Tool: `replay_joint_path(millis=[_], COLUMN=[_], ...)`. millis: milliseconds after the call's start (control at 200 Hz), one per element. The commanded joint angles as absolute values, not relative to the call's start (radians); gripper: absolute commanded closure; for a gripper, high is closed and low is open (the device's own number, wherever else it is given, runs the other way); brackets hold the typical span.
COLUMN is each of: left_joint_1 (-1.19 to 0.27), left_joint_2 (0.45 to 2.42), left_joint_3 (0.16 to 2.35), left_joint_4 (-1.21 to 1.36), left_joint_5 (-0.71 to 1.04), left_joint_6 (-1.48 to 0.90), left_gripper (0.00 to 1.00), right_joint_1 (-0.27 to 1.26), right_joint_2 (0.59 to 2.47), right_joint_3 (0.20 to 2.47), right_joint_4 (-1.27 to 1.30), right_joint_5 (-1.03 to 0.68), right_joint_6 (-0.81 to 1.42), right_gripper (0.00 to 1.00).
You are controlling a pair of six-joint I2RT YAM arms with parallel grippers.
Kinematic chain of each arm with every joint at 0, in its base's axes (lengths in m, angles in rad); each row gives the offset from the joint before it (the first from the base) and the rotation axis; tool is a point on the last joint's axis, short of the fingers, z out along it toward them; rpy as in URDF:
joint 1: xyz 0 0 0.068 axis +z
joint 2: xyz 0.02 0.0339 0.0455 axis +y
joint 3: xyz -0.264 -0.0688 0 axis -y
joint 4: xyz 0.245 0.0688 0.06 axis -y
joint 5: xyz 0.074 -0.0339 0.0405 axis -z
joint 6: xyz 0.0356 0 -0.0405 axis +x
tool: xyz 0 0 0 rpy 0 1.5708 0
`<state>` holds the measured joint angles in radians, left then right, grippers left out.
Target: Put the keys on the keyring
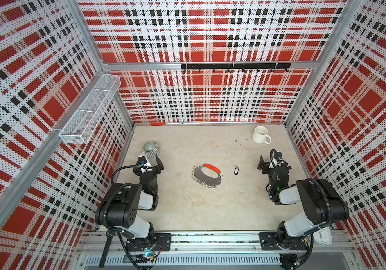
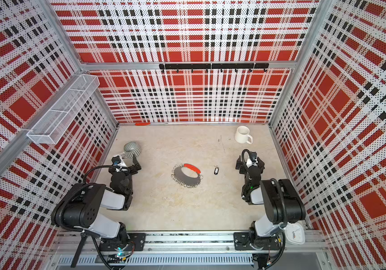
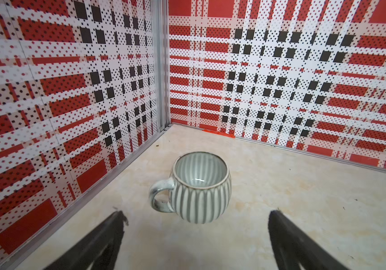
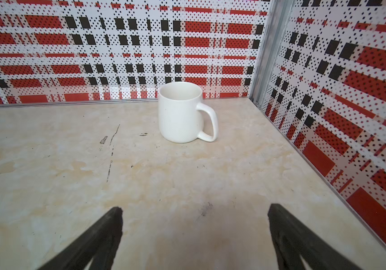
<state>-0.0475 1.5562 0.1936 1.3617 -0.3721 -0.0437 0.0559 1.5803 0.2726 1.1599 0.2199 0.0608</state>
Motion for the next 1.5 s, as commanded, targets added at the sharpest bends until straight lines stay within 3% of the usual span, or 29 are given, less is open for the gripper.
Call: replay_joint_path(millis=[0,1097,1283,1398,1498], left_joint_1=[-0.053,-0.032,-0.08,-0.141,-0.256], left_joint_2=[1.565,1.561,1.499,1.378,1.237], left_joint_3=[0.201,0.21,0.137,0.151,0.267], left_joint_4=[1.399,1.379,1.472,1.351,1.037], left_joint_5=[-0.382,-0.333,-0.387,-0.491,-0.579], left_joint_6=[-0.029,-0.036,0.008,0.04,0.059], left_gripper=[0.02,0.02,0.02,0.02,0.02], right_joint_1=[0.057,0.061,0.193,0.286,0.317], right_joint_2=[1.574,1.572,1.466,1.365,1.274], right_joint_3=[0.285,0.276,0.186,0.25,0.389], right_joint_4=[1.171,1.184,1.32,1.156,0.806], right_joint_5=[0.213,0.215,0.54,0.662,0.754], right_joint_6=[0.052,0.051,-0.024,-0.099,0.053], right_gripper=[0.0,0.0,0.0,0.0,0.0])
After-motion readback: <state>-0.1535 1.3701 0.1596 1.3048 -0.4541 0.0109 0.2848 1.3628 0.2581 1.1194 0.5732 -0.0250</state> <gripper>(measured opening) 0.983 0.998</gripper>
